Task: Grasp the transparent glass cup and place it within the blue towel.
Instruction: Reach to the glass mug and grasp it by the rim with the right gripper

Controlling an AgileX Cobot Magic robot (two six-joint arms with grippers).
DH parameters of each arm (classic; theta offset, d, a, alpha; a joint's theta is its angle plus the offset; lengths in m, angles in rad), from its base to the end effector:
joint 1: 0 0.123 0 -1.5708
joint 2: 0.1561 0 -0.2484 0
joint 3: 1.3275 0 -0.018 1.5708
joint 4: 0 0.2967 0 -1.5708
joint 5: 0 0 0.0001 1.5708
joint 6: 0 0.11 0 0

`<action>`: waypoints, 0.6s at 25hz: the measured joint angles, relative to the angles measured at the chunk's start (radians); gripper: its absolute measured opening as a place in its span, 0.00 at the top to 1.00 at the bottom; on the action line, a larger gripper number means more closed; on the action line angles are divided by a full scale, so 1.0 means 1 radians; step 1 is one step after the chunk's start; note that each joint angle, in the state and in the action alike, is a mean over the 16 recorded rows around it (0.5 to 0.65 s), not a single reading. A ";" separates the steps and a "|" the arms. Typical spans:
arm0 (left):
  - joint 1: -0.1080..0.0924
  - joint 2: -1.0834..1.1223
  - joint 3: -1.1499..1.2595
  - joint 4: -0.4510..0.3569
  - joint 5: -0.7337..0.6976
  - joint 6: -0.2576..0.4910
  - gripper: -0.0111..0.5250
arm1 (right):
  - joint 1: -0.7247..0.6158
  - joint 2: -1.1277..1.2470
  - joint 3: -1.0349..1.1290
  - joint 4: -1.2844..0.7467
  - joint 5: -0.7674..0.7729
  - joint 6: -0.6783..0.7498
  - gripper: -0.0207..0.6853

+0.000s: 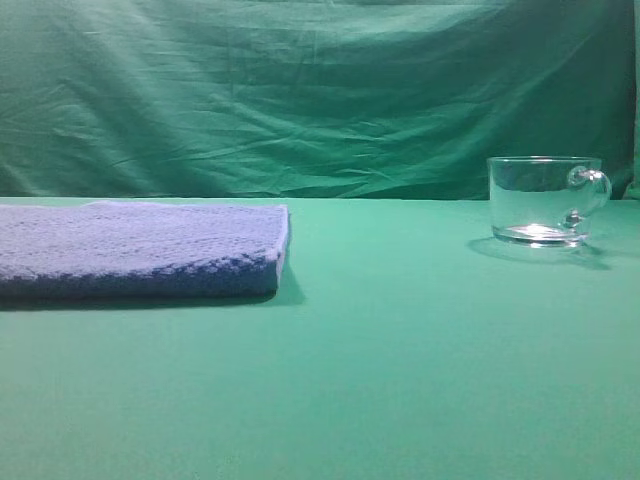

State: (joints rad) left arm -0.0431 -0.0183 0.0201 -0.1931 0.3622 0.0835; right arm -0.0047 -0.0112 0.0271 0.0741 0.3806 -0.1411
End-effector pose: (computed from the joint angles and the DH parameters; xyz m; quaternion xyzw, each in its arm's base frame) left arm 0.1533 -0.0141 0.1709 -0.0010 0.7958 -0.0695 0.6015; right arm 0.1536 0.0023 0.1645 -0.0354 0.8065 -0.0116 0.5901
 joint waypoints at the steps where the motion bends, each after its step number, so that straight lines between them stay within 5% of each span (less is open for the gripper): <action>1: 0.000 0.000 0.000 0.000 0.000 0.000 0.98 | 0.000 0.000 0.000 0.000 0.000 0.000 0.90; 15: 0.000 0.000 0.000 0.000 0.000 0.000 0.98 | 0.000 0.000 0.000 0.000 0.000 0.000 0.90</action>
State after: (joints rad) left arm -0.0431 -0.0183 0.0201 -0.1931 0.3622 0.0835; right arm -0.0047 -0.0112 0.0271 0.0741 0.3806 -0.1411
